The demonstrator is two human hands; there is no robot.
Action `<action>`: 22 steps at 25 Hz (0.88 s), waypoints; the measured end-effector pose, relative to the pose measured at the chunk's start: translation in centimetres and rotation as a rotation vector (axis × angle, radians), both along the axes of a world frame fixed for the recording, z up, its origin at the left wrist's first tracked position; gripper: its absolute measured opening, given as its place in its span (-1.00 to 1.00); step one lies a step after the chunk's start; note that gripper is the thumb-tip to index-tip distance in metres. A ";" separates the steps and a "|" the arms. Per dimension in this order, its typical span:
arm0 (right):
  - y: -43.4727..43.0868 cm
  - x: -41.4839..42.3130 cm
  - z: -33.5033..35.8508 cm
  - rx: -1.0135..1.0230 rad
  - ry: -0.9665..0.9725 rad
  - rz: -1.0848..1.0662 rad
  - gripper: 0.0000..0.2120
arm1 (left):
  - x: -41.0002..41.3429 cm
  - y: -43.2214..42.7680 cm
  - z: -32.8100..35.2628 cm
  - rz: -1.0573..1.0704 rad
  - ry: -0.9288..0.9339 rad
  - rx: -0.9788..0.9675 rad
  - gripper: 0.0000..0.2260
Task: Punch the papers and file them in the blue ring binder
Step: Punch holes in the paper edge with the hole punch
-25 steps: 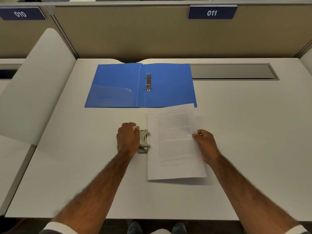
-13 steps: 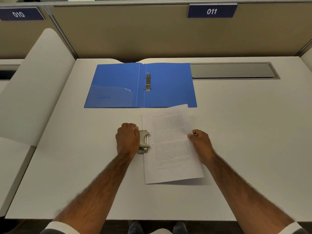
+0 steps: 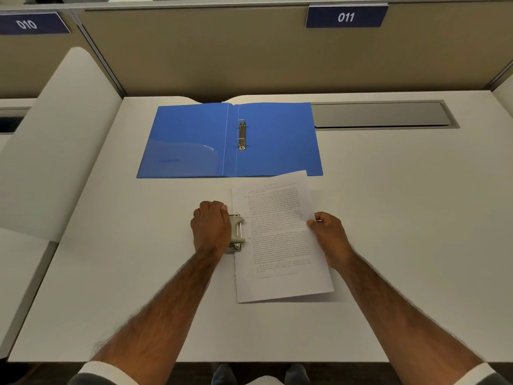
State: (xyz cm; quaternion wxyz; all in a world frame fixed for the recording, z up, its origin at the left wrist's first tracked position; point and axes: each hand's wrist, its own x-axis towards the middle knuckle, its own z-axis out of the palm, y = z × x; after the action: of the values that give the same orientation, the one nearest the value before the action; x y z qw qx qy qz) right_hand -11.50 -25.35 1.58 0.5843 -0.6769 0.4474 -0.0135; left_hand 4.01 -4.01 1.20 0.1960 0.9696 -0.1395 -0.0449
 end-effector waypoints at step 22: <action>0.2 0.1 -0.2 -0.007 0.007 -0.005 -0.77 | 0.7 -0.9 -1.5 0.080 0.100 -0.007 -0.51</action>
State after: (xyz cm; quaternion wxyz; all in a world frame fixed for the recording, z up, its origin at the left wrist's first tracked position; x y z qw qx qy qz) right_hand -11.42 -25.18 1.42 0.5803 -0.6780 0.4511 -0.0144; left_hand 4.69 -4.87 -0.30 0.2076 0.9703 -0.0905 -0.0851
